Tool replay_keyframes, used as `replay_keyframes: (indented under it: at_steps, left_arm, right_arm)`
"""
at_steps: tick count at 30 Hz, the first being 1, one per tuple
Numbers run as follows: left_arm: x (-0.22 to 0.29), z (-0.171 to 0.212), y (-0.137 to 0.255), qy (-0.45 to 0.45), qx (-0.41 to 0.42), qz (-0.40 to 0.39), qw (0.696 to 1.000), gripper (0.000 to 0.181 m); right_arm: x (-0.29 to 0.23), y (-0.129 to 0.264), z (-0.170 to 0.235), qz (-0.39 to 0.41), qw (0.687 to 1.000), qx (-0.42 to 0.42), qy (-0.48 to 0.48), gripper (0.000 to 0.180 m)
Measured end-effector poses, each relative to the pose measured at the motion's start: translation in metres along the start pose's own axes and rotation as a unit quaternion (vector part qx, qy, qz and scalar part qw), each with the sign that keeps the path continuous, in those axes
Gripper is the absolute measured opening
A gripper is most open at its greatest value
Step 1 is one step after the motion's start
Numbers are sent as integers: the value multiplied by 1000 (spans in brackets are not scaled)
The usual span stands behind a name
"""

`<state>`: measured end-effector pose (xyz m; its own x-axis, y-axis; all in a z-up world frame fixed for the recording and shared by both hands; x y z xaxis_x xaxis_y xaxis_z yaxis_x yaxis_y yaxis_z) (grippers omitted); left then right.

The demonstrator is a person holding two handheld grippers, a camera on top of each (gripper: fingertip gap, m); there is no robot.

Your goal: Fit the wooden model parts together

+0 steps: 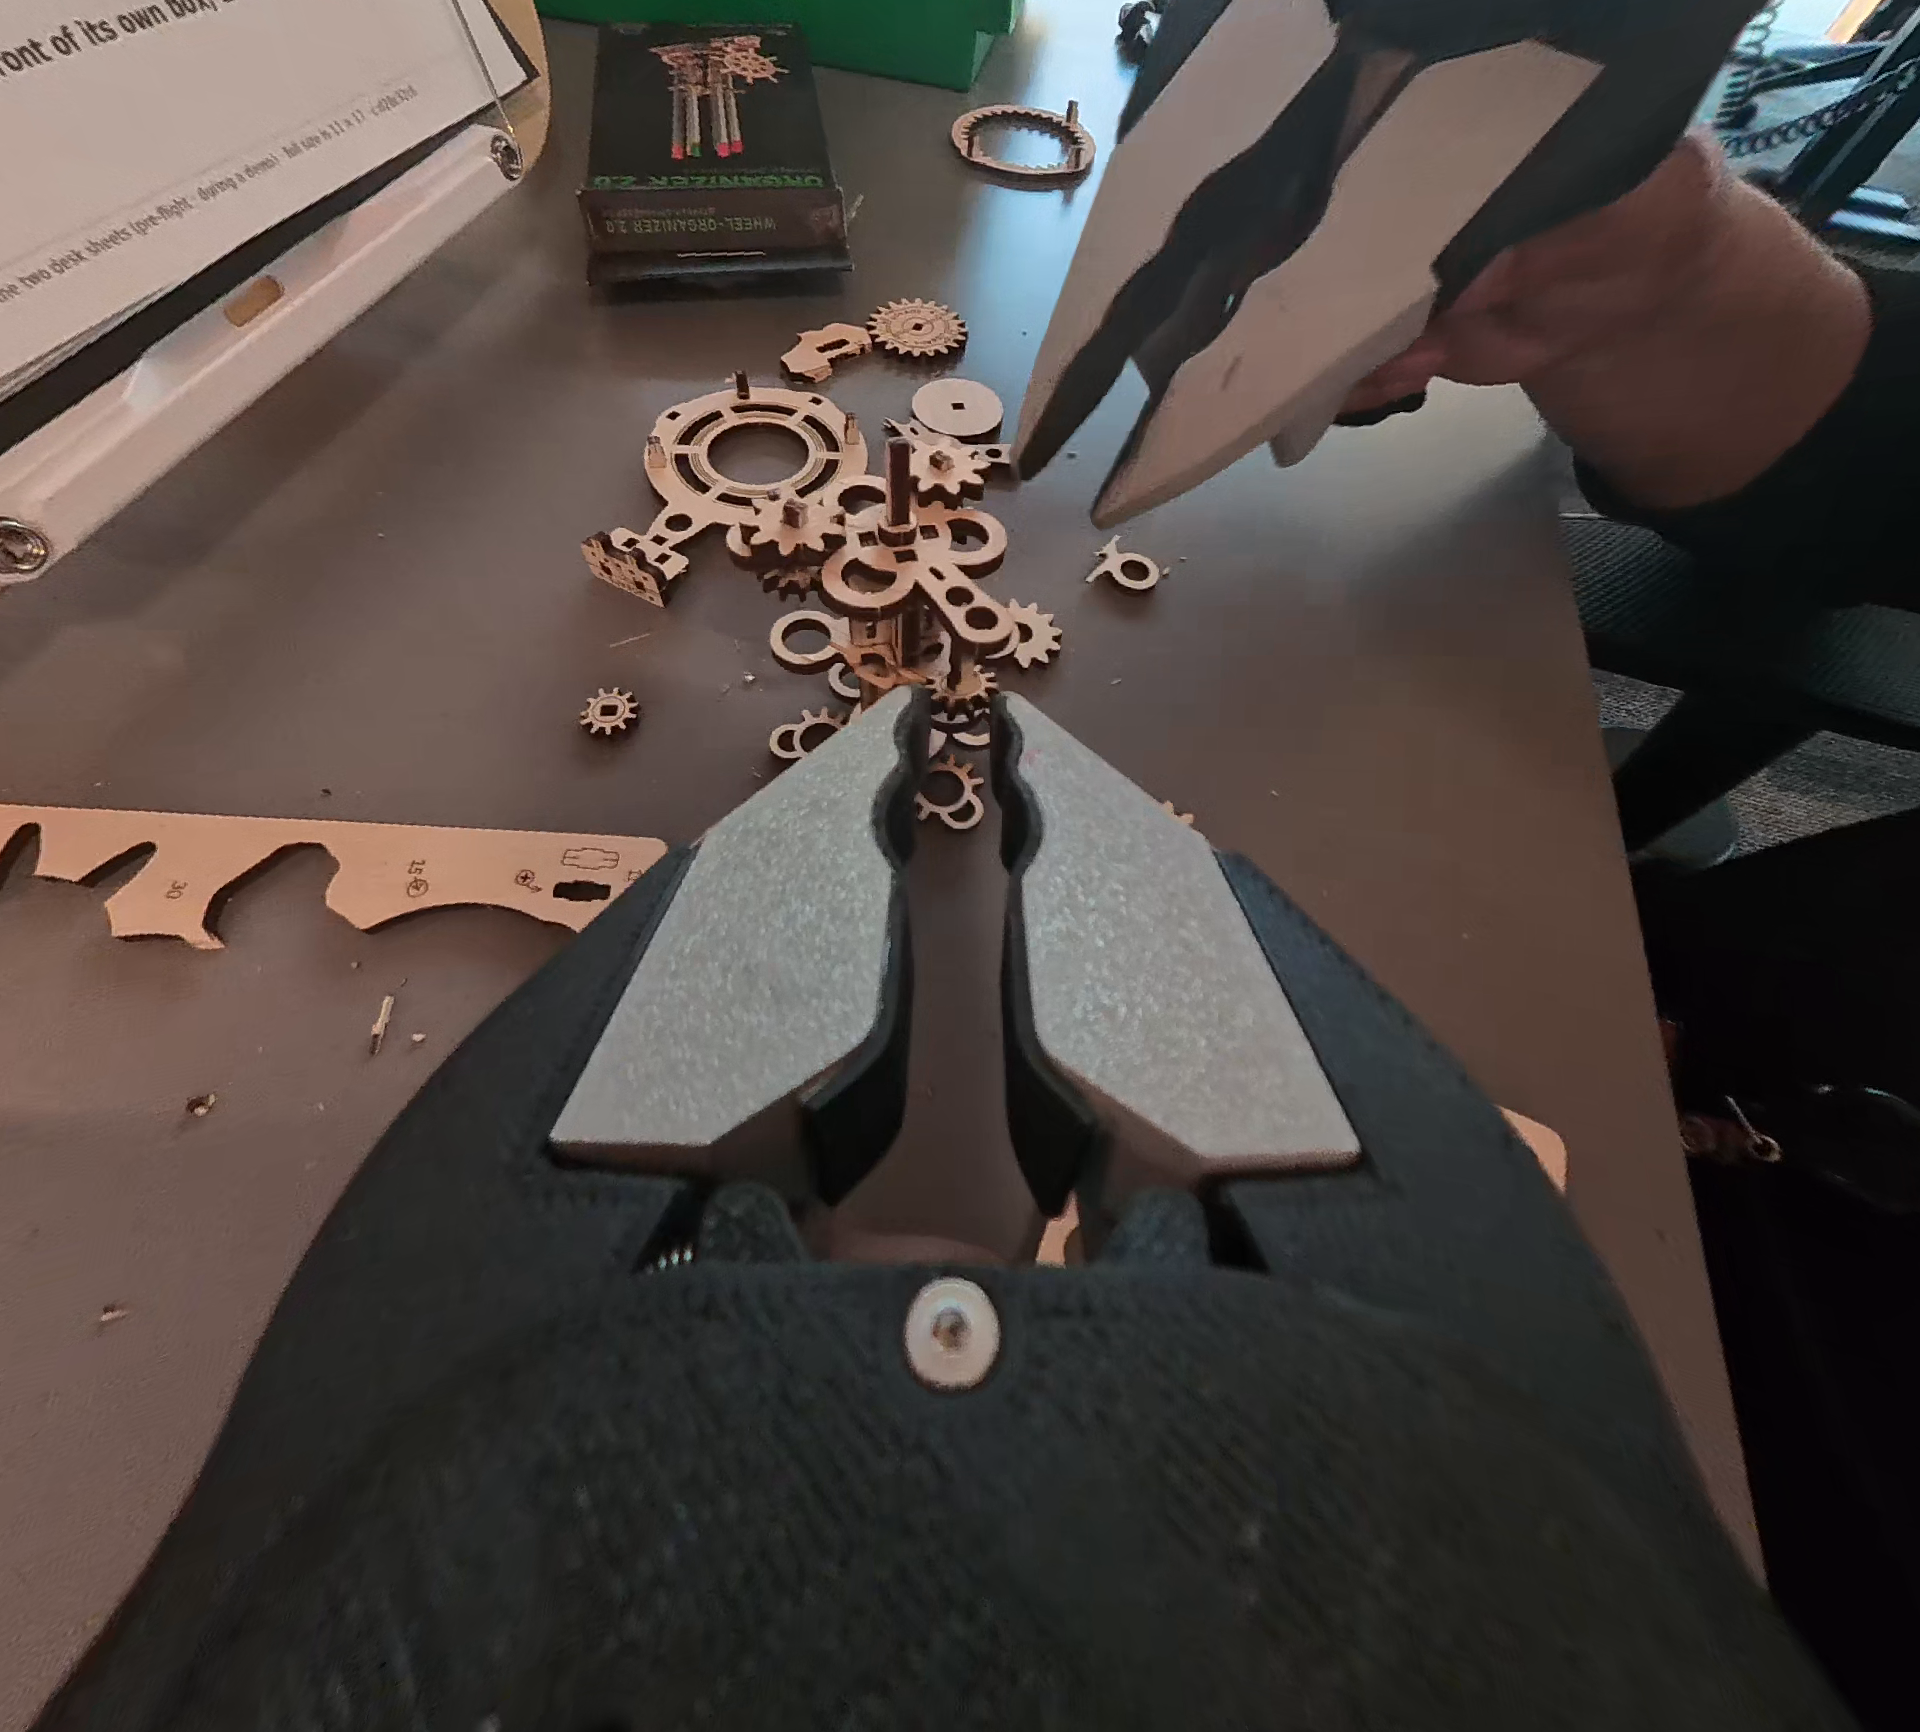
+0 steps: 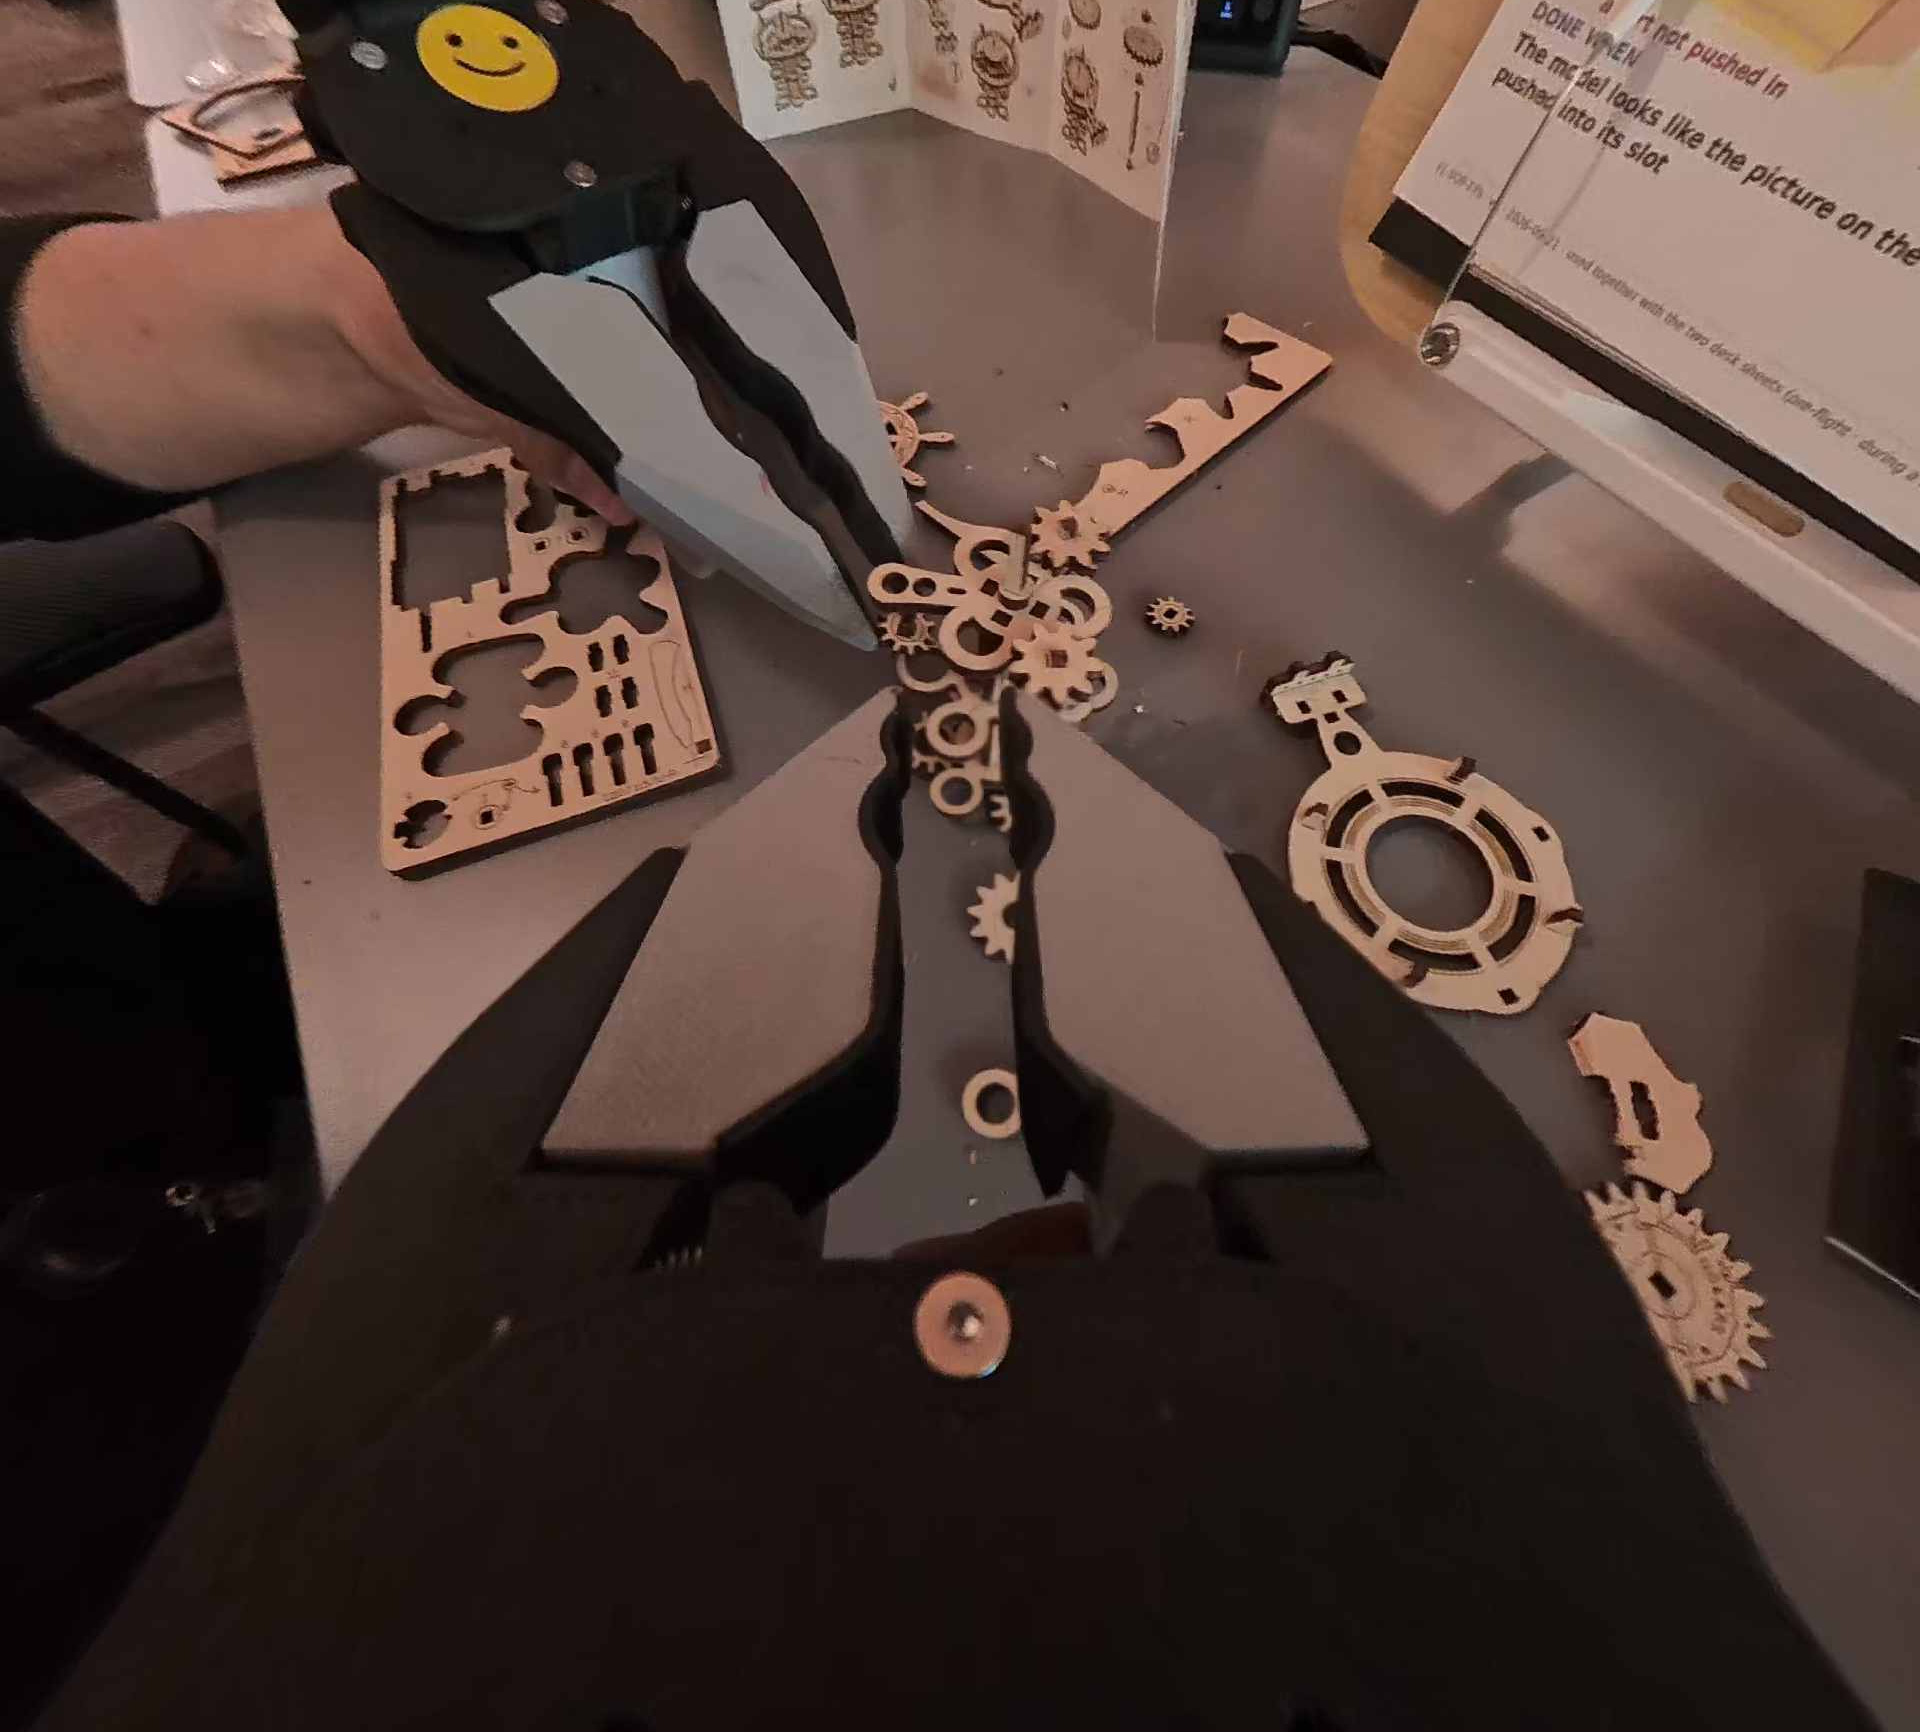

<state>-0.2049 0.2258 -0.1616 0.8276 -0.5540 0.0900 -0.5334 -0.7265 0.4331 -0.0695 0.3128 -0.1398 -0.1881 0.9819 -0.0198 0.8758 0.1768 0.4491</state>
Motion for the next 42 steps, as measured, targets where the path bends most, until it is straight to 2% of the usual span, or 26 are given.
replay_keyframes:
  at_steps: [4, 7, 9, 15, 31, 42]
  left_arm:
    - [0, 0, 0, -1, 2, -4, 1000, 9]
    - [-1, -1, -1, -2, 4, -6, 1000, 9]
    - [-1, -1, -1, -2, 6, -9, 1000, 9]
    - [0, -1, -2, -6, 2, -16, 1000, 9]
    - [6, -3, -2, -33, 14, -17, 999, 9]
    - [2, -4, 0, -16, 22, -20, 999, 9]
  right_arm:
    - [11, 2, -3, 0, 1000, 15, -11, 19]
    - [17, 0, -6, -22, 999, 17, -20, 34]
    - [21, -5, -5, -44, 998, 6, -33, 37]
    - [23, -19, -8, -79, 996, -12, -32, 34]
    - [18, -22, -8, -47, 998, -25, 15, 30]
    - [19, -20, -6, -41, 999, -24, 23, 28]
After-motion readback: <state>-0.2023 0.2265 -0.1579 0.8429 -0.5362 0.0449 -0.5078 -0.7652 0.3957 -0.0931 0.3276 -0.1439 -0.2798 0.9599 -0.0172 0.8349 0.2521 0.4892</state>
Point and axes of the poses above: each gripper's, where its closed fingertips meet, y back along the fingers, z out of its underside, x = y × z across the jaws, the point moved 8 cm from there along y, back along the fingers, and after that the axes turned 1 degree about y, right-handed, at the moved point
